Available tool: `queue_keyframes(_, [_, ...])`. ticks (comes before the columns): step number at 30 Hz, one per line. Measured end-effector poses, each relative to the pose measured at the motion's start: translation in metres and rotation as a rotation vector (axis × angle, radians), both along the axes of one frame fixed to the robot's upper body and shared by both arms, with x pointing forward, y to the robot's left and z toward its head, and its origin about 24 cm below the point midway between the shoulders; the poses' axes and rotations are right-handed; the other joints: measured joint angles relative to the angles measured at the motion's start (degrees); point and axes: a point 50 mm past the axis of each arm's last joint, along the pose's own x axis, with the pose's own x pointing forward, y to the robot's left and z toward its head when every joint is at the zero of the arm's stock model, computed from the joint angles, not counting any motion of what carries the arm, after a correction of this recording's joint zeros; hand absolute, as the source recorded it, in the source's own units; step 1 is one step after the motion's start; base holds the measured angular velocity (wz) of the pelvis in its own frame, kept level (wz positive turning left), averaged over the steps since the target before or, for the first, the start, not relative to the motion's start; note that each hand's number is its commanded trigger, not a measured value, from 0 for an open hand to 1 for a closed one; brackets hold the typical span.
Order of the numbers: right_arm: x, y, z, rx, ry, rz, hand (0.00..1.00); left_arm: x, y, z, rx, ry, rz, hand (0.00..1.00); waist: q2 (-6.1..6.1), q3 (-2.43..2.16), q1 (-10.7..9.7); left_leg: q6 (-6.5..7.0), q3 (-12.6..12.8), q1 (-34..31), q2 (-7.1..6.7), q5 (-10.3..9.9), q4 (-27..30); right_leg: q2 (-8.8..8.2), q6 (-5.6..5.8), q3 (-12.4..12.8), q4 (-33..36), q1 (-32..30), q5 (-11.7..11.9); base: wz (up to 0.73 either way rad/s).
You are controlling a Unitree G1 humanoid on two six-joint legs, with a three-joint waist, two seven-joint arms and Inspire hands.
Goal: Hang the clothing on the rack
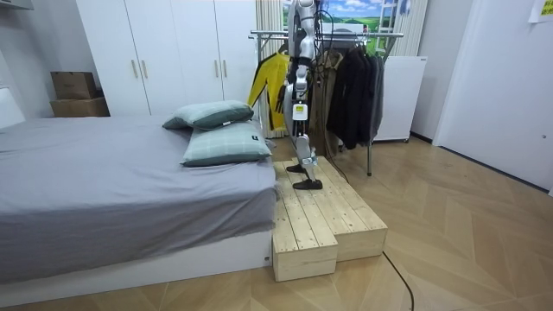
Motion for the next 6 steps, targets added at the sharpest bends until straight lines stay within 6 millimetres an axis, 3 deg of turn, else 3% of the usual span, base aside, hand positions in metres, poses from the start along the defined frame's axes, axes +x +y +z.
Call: queue_keyframes(6, [0.0006,-0.0005,0.0,-0.012,-0.003,-0.012,0.0,-0.001,-0.0012,-0.0002,-0.019,0.004,0.001,0.0,0.34,0.01,-0.8,0.0,0.0,0.0,0.01,0.0,0.0,-0.03,-0.01,-0.3,0.0,0.2,0.0,0.02])
